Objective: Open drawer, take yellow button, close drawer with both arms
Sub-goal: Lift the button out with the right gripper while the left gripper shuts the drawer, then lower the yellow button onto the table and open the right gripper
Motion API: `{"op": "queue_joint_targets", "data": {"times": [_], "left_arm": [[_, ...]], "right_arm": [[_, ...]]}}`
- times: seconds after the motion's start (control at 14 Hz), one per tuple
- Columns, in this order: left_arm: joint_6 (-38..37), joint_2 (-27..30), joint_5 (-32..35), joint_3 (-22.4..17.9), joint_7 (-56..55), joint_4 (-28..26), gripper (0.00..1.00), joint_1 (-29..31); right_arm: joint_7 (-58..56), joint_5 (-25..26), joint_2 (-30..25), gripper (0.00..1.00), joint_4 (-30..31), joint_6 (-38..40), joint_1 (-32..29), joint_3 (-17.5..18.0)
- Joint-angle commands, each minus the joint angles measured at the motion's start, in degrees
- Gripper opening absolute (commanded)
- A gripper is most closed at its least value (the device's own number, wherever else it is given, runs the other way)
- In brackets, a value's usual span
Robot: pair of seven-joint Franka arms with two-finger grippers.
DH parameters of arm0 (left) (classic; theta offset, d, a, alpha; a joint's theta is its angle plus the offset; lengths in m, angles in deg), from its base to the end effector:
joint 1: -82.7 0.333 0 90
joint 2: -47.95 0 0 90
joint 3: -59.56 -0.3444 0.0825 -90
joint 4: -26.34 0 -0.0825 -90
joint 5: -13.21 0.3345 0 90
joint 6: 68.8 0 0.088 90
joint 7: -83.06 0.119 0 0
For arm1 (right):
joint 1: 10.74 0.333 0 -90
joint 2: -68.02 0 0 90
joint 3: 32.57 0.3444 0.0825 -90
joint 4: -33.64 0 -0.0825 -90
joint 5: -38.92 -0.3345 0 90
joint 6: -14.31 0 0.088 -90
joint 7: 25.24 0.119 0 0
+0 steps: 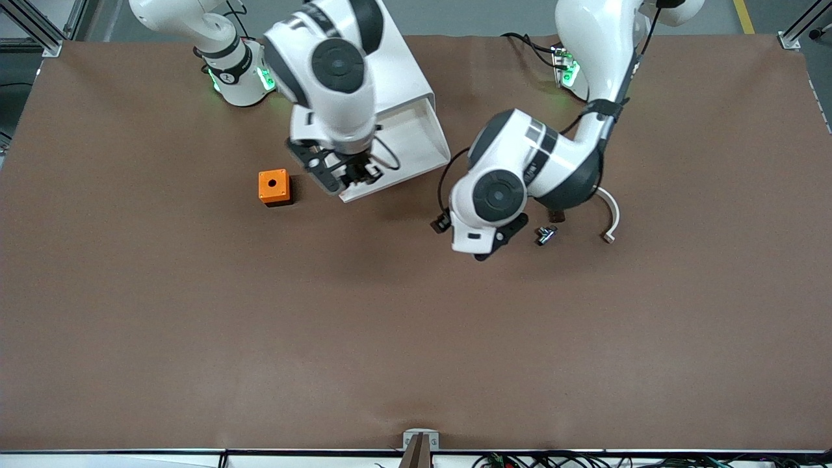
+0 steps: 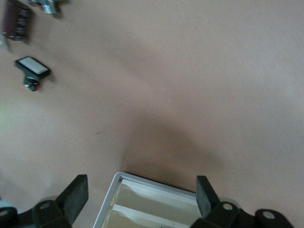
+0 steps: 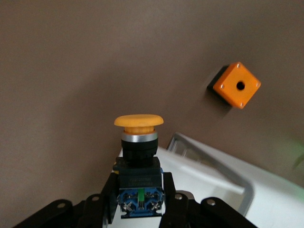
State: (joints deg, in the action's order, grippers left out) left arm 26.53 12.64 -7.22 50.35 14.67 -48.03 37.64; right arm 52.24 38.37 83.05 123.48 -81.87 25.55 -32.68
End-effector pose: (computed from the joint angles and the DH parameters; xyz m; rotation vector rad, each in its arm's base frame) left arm 0.5014 -0.4418 0.4010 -2.9111 -0.9436 0.5381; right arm 0.4695 0.3448 0.5072 2.8218 -1.0662 -0.1367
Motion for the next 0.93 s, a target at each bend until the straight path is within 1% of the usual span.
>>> {"op": "queue_joint_targets", "data": {"times": [0.0,0.14,0.29,0.43,0.5,0.57,0.64,0.86], "left_arm": [[5.8,3.3,1.6,0.0,4.5,-5.9,1.00,-4.2],[9.2,3.4,2.0,0.6,5.5,-7.8,1.00,-7.8],[11.0,3.8,2.2,0.7,5.5,-9.4,1.00,-10.4],[12.0,4.1,2.1,1.1,4.3,-10.5,1.00,-13.4],[12.0,4.6,1.8,1.6,3.6,-10.9,1.00,-14.2],[12.1,5.9,1.5,2.8,2.1,-12.0,1.00,-14.3],[12.1,6.6,1.5,4.9,1.0,-12.9,1.00,-14.3],[12.4,8.6,1.5,8.8,-1.9,-15.8,1.00,-14.3]], "right_arm": [[-18.4,0.7,-1.7,0.00,1.5,0.7,-10.6,0.7],[-32.1,3.4,-1.1,0.00,3.3,-2.8,-18.2,0.7],[-43.5,4.3,-0.9,0.00,7.1,-9.8,-24.4,0.7],[-52.5,6.0,1.9,0.00,9.9,-17.6,-30.4,0.7],[-55.7,6.3,3.1,0.00,11.6,-21.5,-32.3,0.7],[-58.6,6.4,4.3,0.00,13.7,-25.9,-34.3,0.7],[-61.1,6.9,5.6,0.00,15.3,-29.5,-35.8,0.7],[-67.0,7.1,9.6,0.00,17.8,-36.8,-40.1,0.7]]}}
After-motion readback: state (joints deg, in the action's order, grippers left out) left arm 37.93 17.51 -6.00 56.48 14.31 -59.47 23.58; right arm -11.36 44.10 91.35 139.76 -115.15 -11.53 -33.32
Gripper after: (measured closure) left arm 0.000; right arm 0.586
